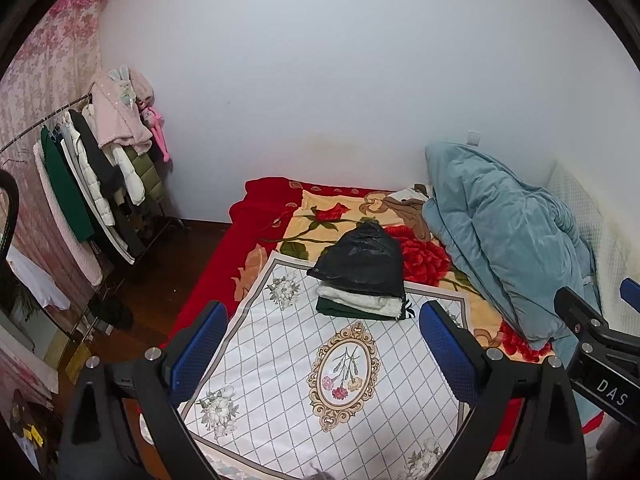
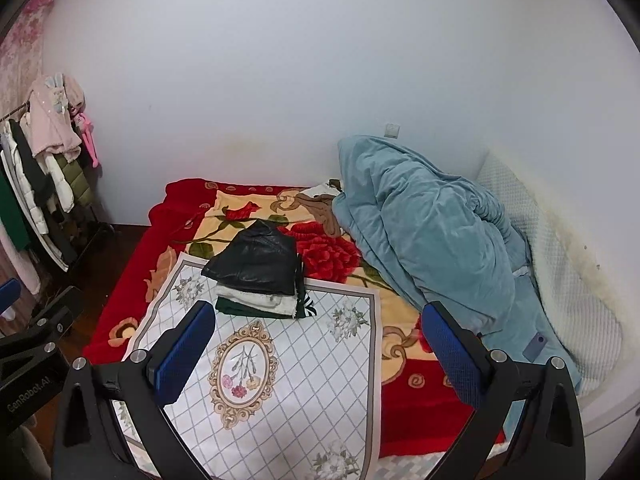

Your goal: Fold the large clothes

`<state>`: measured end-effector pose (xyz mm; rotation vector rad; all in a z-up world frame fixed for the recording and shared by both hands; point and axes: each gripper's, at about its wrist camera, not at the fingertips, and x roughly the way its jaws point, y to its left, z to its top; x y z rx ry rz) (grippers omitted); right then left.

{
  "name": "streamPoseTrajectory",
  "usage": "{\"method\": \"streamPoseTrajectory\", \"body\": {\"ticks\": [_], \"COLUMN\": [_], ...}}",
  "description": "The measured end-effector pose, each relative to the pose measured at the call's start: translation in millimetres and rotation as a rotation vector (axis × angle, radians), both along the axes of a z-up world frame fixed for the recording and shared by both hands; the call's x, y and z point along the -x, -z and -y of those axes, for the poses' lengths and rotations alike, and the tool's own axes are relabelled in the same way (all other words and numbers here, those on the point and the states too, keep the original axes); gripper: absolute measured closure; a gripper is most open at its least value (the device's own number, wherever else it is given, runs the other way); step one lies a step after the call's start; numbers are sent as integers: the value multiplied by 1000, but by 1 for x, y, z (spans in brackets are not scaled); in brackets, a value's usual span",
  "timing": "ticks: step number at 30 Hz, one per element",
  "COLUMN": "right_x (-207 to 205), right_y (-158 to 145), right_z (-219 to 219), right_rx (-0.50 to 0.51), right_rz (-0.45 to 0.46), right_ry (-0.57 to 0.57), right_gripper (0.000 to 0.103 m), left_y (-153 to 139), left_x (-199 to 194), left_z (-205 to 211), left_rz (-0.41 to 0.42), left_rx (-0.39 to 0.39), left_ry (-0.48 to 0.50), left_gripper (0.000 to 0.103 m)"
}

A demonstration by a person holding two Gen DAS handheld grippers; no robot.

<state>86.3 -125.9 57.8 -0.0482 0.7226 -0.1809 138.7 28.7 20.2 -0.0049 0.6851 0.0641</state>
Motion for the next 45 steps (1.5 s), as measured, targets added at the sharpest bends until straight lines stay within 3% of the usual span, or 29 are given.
{"method": "streamPoseTrajectory", "body": {"ticks": [45], "right_x": [-10], "right_y": [7], "right_z": [-3], "right_rx": [2], "right_rz": [-11], "right_ry": [-19], "right_gripper": [0], "left_y": [0], "left_x": [-3], "left_z": [-6], "left_rz": [-15], "left_rx": [-2], "left_ry": [-4], "left_gripper": [5]}}
